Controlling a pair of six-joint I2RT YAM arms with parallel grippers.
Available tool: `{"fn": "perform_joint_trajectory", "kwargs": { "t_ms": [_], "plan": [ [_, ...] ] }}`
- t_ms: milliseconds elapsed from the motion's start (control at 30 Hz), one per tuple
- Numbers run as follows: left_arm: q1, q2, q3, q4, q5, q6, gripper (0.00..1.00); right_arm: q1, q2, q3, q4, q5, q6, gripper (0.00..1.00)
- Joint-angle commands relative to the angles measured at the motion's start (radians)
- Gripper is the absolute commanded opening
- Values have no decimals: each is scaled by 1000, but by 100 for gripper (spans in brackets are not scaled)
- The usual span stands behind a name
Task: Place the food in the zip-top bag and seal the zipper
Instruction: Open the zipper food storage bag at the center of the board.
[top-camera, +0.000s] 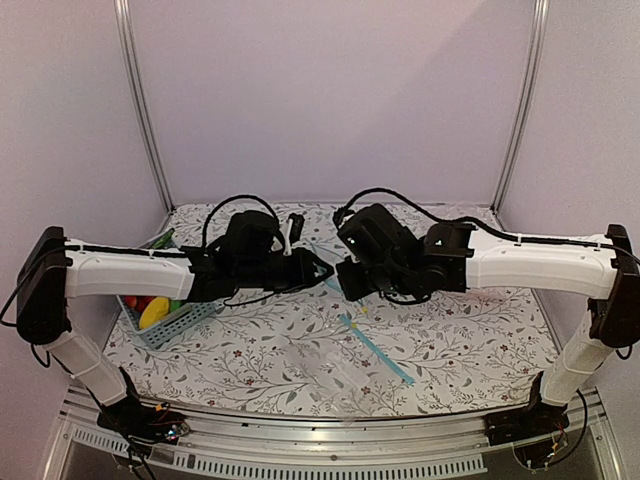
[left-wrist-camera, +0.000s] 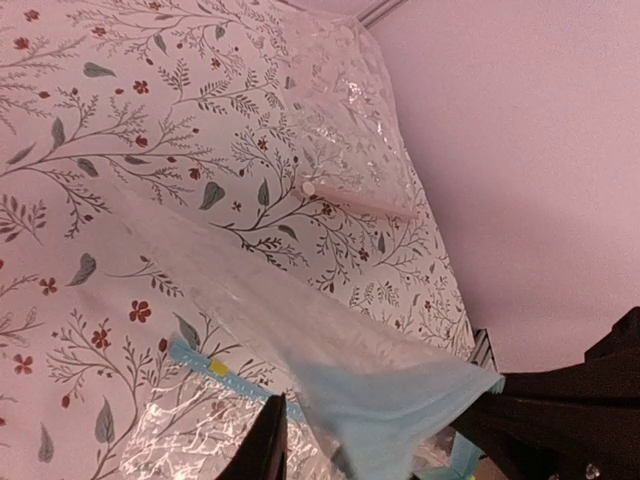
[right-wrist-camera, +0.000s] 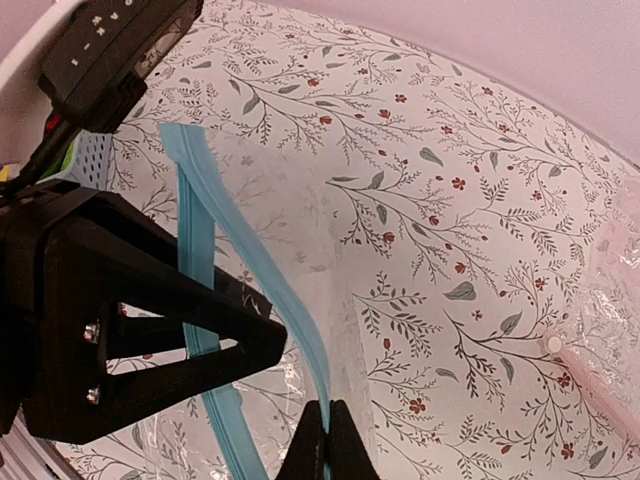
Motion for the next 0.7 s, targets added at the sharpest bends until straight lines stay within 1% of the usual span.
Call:
{"fn": "perform_joint_trajectory", "kwargs": {
  "t_ms": [0, 100, 200, 433, 467, 600, 667],
  "plan": [
    [-15, 1, -1, -32, -4, 17, 17, 6, 13, 32, -39, 80, 47, 0],
    [-15, 2, -1, -54, -11, 28, 10, 6, 16, 37, -59, 120, 64, 0],
    [-15, 2, -3, -85, -30, 44, 6, 5, 10, 37, -79, 158, 86, 0],
    [-15, 1, 8, -142, -65, 76, 6, 6, -3, 40, -102, 206, 112, 0],
    [-15, 2, 12, -170, -74, 80, 6, 6, -3, 41, -104, 211, 113, 0],
    [-18, 12, 37, -236, -116, 102, 6, 6, -3, 41, -108, 222, 129, 0],
    [-20, 23, 53, -260, -159, 116, 6, 6, -4, 41, -107, 222, 136, 0]
  ]
}}
